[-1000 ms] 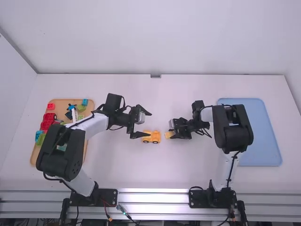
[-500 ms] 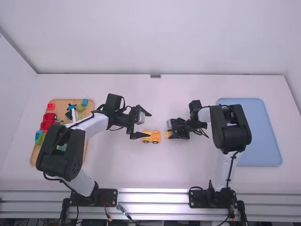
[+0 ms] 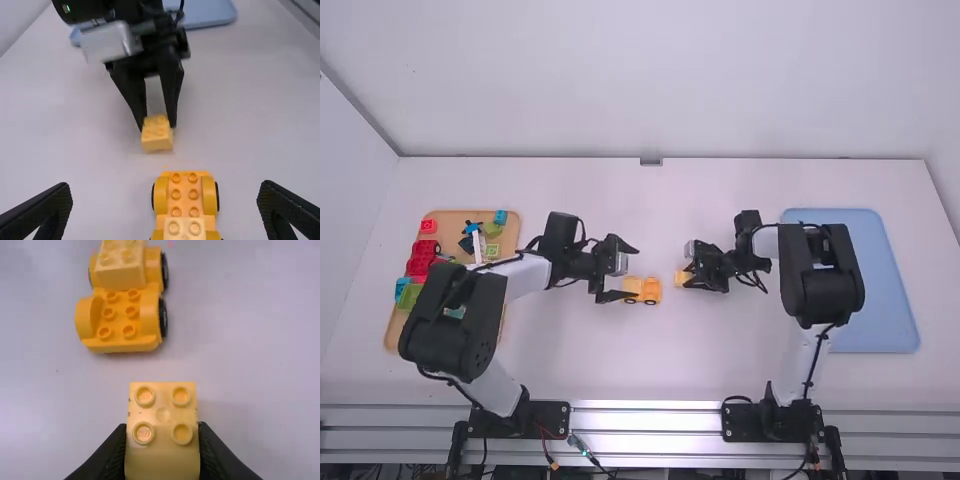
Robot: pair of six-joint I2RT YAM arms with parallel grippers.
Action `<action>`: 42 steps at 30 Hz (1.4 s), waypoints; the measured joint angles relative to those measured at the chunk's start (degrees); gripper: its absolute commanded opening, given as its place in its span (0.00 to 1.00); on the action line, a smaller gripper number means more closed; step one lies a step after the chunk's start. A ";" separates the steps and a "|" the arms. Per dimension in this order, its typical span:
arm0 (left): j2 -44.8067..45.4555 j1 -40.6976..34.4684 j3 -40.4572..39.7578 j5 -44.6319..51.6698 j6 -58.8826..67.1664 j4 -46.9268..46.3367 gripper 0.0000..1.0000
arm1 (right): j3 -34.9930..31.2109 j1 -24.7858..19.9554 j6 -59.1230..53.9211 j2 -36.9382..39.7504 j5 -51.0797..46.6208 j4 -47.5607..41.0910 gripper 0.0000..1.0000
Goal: Assemble lego blocks to make yellow taxi
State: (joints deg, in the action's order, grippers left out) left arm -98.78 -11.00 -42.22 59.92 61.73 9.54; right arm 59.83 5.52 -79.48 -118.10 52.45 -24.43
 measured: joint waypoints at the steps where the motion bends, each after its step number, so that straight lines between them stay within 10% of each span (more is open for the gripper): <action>1: -0.61 0.00 0.50 -0.31 -0.50 1.44 0.99 | 0.00 0.09 0.79 0.55 0.07 -0.02 0.27; 12: -13.86 0.00 -0.04 -1.68 -2.21 5.68 0.99 | -3.50 8.35 13.03 12.41 -1.95 7.50 0.26; 25: -15.54 -0.35 -0.74 -1.99 1.92 7.26 0.91 | -19.56 14.62 31.91 16.04 -6.27 38.05 0.36; 42: -15.54 -0.96 -0.35 -3.23 2.36 7.54 0.88 | -15.28 14.73 32.81 10.64 -6.36 32.50 0.35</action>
State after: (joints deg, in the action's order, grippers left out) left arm -114.32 -11.97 -42.57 56.69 64.10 17.08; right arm 44.56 20.25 -46.68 -107.46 46.09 8.08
